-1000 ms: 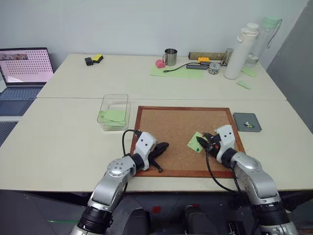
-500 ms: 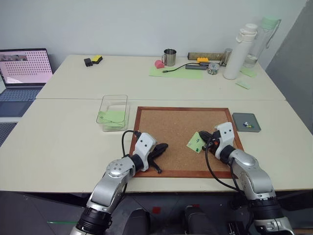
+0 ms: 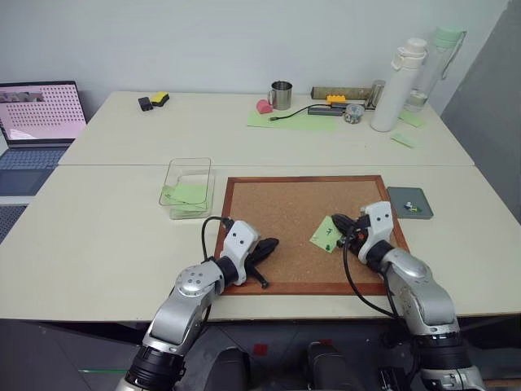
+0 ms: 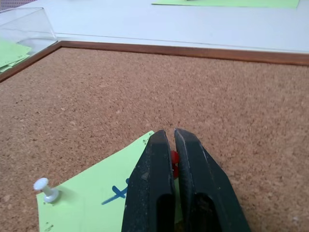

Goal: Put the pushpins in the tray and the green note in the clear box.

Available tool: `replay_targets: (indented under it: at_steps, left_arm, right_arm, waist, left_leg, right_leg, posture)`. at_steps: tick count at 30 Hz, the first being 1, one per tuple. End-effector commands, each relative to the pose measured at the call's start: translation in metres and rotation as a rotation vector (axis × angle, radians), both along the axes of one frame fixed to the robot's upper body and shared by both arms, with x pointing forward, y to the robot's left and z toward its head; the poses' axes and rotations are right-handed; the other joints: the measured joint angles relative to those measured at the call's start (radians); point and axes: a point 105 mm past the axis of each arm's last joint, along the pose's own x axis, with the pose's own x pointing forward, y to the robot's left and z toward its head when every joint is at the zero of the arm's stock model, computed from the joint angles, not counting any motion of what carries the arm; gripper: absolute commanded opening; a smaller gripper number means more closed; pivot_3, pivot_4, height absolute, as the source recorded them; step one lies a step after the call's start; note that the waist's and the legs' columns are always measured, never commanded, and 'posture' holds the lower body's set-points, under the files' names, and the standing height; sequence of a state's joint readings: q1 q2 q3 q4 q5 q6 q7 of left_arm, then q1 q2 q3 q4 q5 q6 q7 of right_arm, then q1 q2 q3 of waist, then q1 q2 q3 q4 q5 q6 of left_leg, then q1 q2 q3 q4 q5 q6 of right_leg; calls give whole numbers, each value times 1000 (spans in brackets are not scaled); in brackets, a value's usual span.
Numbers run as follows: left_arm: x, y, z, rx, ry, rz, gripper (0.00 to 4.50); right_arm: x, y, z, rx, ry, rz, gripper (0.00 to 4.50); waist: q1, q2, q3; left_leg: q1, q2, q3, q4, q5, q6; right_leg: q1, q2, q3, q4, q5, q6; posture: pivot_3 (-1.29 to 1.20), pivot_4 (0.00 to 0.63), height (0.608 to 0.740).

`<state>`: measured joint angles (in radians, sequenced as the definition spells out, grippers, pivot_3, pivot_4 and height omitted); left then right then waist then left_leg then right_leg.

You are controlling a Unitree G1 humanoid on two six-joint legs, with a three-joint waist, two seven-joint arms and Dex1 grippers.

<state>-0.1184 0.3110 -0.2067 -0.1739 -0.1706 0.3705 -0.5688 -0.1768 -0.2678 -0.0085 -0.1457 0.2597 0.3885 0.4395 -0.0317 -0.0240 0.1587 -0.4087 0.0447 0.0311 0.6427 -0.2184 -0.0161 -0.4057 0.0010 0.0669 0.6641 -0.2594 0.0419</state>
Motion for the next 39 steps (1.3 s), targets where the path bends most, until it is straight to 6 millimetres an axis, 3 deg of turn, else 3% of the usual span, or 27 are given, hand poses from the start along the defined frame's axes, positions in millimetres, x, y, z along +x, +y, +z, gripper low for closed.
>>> replay_targets:
  at_steps: [1,9,18,22,28,33,35,39]
  left_arm:
    - [-3,7,-17,28,68,30,0]
    - [-1,8,-17,34,65,34,0]
    - [-2,6,-19,34,68,25,0]
    - [-3,6,-19,32,69,26,0]
    - [-3,6,-19,33,68,27,0]
    - [-2,6,-19,33,65,25,0]
    - [-2,6,-19,34,64,25,0]
    - [-3,8,-19,35,63,30,0]
  right_arm:
    - [-8,1,20,14,-55,29,64]
    - [-7,-10,34,56,-56,8,64]
    - [-4,-14,39,-57,-95,30,64]
    - [2,-22,48,22,-113,-40,64]
    - [33,-87,55,-34,-137,-359,64]
    - [56,-144,46,-90,-80,-559,64]
    - [63,-157,39,-60,-39,-590,64]
    - [73,-161,32,-41,-7,-570,64]
  waist:
    - [0,0,0]
    - [0,0,0]
    - [0,1,0]
    - [0,1,0]
    - [0,0,0]
    - [-1,1,-1]
    - [-1,2,0]
    - [-2,3,0]
  left_leg:
    - [0,0,0,0,0,0]
    - [0,0,0,0,0,0]
    - [0,0,0,0,0,0]
    - [1,0,0,0,0,0]
    - [1,0,1,0,0,0]
    - [1,-1,2,-2,0,0]
    - [3,-1,3,-2,0,0]
    - [4,-1,4,-3,0,0]
  right_leg:
    - [0,0,0,0,-1,1]
    - [0,0,0,0,-1,1]
    - [0,0,0,0,-1,1]
    - [0,0,1,0,-1,1]
    - [0,-1,2,-1,-1,2]
    - [0,0,2,-1,-1,1]
    - [1,0,3,-1,-1,0]
    - [1,0,4,0,-1,1]
  posture:
    - [0,150,740]
    - [0,150,740]
    - [0,150,740]
    - [0,150,740]
    - [0,150,740]
    - [0,150,740]
    - [0,150,740]
    - [0,150,740]
